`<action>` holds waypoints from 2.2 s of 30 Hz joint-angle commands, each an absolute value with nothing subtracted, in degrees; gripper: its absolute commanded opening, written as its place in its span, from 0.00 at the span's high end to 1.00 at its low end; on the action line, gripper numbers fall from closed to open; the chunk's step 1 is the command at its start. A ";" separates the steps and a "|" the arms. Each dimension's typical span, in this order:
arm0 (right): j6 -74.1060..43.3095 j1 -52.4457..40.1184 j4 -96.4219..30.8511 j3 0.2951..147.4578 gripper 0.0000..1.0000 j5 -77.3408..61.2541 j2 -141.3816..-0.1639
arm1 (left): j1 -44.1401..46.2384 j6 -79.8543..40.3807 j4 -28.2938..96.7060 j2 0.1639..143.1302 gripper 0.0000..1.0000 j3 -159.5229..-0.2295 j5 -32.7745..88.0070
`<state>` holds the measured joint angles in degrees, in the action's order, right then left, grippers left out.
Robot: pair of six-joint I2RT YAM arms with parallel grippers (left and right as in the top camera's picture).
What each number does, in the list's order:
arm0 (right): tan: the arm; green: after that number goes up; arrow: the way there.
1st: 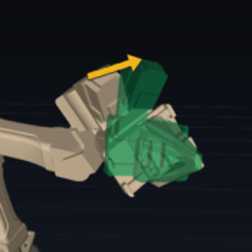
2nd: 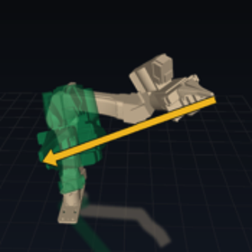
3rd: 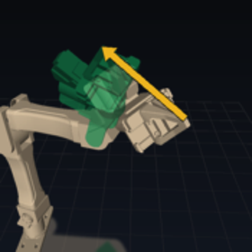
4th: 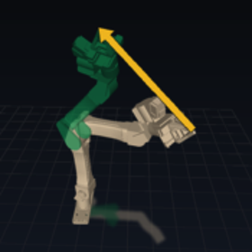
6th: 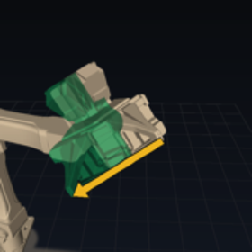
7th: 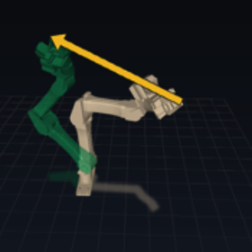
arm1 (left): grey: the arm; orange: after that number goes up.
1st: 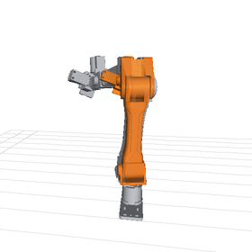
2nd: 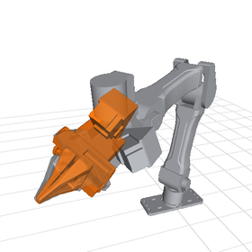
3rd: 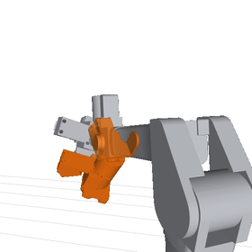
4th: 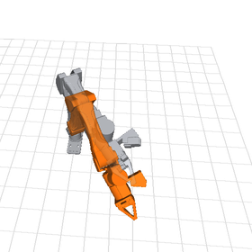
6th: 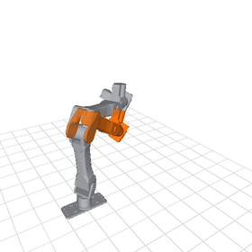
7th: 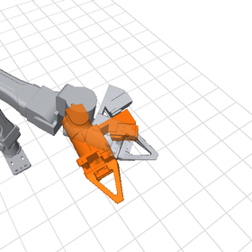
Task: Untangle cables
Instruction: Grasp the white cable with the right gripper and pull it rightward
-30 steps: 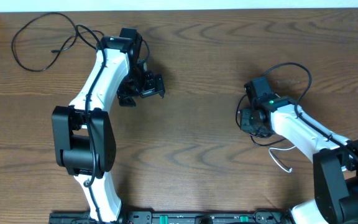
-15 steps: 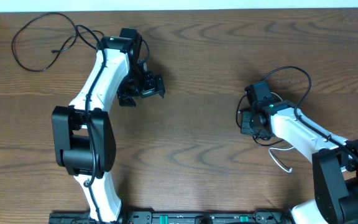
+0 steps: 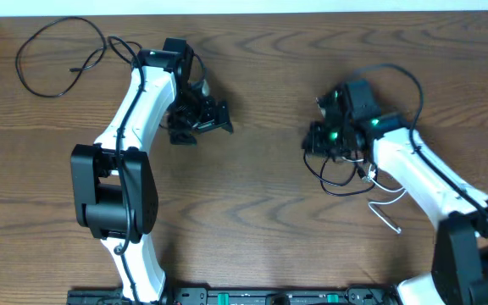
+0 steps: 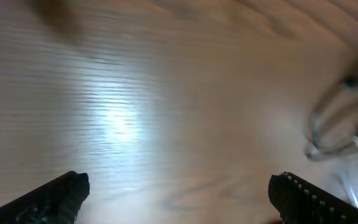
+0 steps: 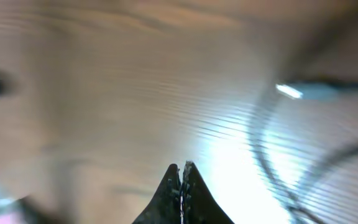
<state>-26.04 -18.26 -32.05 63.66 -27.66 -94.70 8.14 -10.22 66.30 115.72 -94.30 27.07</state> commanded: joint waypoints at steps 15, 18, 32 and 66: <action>-30.09 -14.96 -57.12 69.17 0.49 16.58 -88.12 | 8.10 0.14 67.05 116.05 0.02 -93.97 34.92; -29.43 -12.91 -55.90 67.83 0.44 16.69 -91.96 | 8.10 0.16 67.02 116.05 0.02 -93.97 34.92; -29.78 -10.90 -49.15 67.77 0.36 1.52 -107.11 | 8.10 0.19 67.00 116.05 0.02 -93.97 34.89; -44.99 -6.85 -46.44 67.77 0.83 5.39 -107.98 | 8.10 0.21 66.57 116.05 0.02 -93.97 34.89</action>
